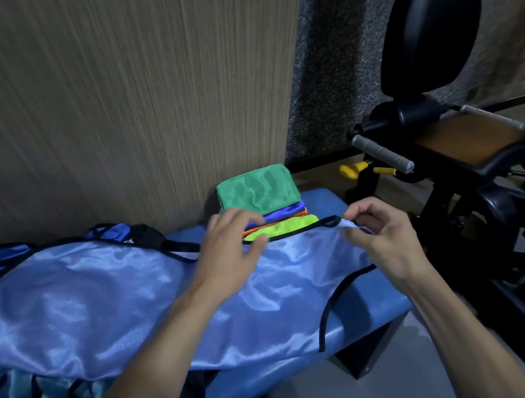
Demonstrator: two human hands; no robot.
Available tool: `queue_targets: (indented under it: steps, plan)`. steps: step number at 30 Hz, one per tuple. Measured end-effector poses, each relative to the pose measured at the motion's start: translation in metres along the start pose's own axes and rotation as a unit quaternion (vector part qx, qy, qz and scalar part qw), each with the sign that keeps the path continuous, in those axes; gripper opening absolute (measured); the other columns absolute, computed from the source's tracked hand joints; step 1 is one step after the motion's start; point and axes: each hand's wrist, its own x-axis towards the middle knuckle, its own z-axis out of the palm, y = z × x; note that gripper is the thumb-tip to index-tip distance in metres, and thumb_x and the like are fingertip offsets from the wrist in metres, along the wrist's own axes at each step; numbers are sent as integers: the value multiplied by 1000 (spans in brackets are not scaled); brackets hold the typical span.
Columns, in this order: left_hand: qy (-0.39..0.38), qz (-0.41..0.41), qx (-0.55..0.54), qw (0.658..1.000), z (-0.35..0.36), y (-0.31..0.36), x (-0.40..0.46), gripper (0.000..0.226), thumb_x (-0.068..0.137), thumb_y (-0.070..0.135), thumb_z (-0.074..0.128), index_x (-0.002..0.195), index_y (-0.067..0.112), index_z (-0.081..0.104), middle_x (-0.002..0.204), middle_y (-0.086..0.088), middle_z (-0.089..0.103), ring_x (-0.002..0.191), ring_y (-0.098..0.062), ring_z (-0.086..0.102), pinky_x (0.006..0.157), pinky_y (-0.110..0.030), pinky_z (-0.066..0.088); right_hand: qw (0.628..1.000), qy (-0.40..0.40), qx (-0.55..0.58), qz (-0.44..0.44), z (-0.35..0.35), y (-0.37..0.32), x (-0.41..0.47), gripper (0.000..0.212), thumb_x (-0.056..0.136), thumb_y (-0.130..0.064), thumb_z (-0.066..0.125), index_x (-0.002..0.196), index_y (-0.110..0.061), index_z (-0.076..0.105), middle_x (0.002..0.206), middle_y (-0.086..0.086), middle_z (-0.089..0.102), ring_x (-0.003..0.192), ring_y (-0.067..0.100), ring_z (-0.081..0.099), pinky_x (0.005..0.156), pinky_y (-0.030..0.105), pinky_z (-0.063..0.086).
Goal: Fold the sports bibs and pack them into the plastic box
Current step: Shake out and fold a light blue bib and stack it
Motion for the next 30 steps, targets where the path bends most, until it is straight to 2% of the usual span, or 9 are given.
queue_targets:
  steps: [5, 7, 11, 14, 18, 22, 25, 28, 30]
  plan:
    - [-100, 65, -145, 982, 9, 53, 3, 46, 89, 39, 77, 130, 29, 60, 126, 18, 60, 125, -7, 50, 106, -24, 39, 993, -106, -11, -53, 22, -15, -15, 25, 83, 15, 68, 94, -7, 62, 89, -3, 69, 79, 22, 62, 70, 33, 47]
    - [-87, 73, -136, 984, 10, 55, 4, 35, 87, 36, 79, 119, 29, 66, 110, 18, 65, 113, -8, 54, 98, -27, 44, 991, -122, 5, -52, 21, -17, -17, 25, 82, 13, 67, 98, -6, 62, 96, -1, 72, 86, 29, 65, 74, 36, 49]
    - [-65, 85, -113, 988, 9, 49, 1, 14, 87, 29, 79, 99, 28, 70, 94, 17, 67, 100, -10, 54, 87, -33, 48, 990, -129, 45, -34, 13, -22, -20, 27, 84, 12, 64, 104, -6, 61, 98, 5, 66, 87, 18, 63, 75, 31, 50]
    - [-99, 100, -121, 983, 6, 47, -2, 12, 90, 24, 77, 98, 29, 71, 104, 18, 65, 109, -11, 52, 95, -30, 44, 994, -93, 60, -14, 5, -24, -18, 20, 86, 2, 58, 101, -9, 65, 99, 7, 65, 84, 13, 61, 75, 20, 47]
    - [-156, 105, -148, 971, 4, 52, -1, 13, 94, 20, 73, 101, 30, 70, 139, 18, 54, 141, -12, 38, 115, -29, 29, 995, -89, 46, -27, 4, -24, -14, 34, 88, 20, 47, 100, -6, 65, 99, 8, 68, 95, 19, 65, 83, 26, 49]
    - [-168, 113, -148, 968, 7, 59, 3, 9, 92, 24, 72, 101, 26, 70, 113, 9, 64, 127, -14, 46, 108, -31, 37, 992, -111, 16, -56, 13, -31, -14, 32, 87, 22, 51, 100, -3, 65, 94, 1, 73, 91, 16, 69, 79, 26, 52]
    - [-143, 108, -154, 972, 4, 58, 6, 9, 91, 24, 73, 100, 26, 73, 104, 12, 65, 113, -12, 51, 99, -22, 39, 997, -68, 31, -7, 6, -29, -14, 24, 91, 12, 60, 105, -6, 67, 99, 4, 73, 94, 13, 68, 83, 27, 53]
    - [-141, 99, -174, 970, 0, 55, 6, 12, 90, 17, 76, 99, 25, 75, 107, 12, 64, 112, -14, 54, 98, -16, 36, 990, -110, -23, 83, -6, -20, -17, 17, 95, -15, 70, 113, -17, 70, 114, -1, 72, 108, 13, 67, 97, 34, 50]
    - [-146, 87, -189, 967, -2, 55, 6, 13, 90, 13, 77, 100, 22, 76, 107, 8, 63, 111, -15, 58, 97, -14, 37, 983, -138, -77, 88, -7, -15, -21, 18, 95, -27, 72, 109, -17, 72, 106, 2, 74, 102, 18, 68, 93, 38, 52]
